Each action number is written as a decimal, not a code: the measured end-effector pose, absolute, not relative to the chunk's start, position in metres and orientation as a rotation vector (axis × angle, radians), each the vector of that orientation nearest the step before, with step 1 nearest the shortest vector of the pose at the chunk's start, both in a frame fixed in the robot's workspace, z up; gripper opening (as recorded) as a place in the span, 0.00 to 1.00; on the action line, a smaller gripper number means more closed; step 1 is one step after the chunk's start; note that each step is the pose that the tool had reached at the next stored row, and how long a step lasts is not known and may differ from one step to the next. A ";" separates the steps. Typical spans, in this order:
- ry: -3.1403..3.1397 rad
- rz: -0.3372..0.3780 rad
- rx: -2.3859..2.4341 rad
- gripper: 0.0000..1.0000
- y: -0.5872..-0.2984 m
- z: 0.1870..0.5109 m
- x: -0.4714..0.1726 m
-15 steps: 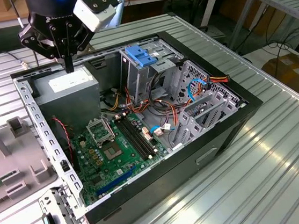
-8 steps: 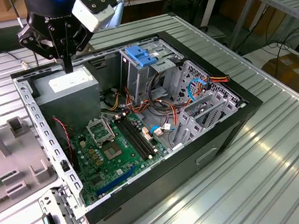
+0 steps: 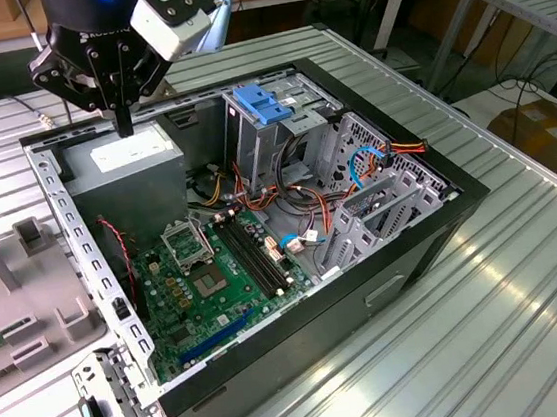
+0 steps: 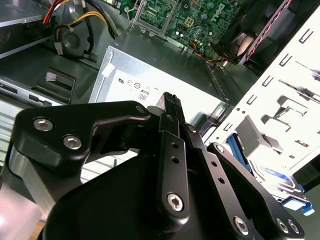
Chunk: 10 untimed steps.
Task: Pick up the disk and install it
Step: 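Reach for the disk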
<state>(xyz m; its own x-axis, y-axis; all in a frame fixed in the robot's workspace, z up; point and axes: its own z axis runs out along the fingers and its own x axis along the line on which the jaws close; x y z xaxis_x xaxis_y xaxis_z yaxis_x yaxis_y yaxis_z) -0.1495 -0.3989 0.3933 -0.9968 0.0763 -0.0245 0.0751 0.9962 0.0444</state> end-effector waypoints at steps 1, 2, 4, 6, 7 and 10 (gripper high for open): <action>3.113 0.068 0.118 0.11 -0.399 0.393 -0.150; 3.113 0.068 0.118 0.11 -0.399 0.393 -0.150; 3.112 0.068 0.118 0.11 -0.399 0.393 -0.151; 3.112 0.068 0.118 0.11 -0.399 0.393 -0.152; 3.113 0.068 0.118 0.11 -0.399 0.393 -0.153; 3.113 0.068 0.118 0.11 -0.399 0.393 -0.154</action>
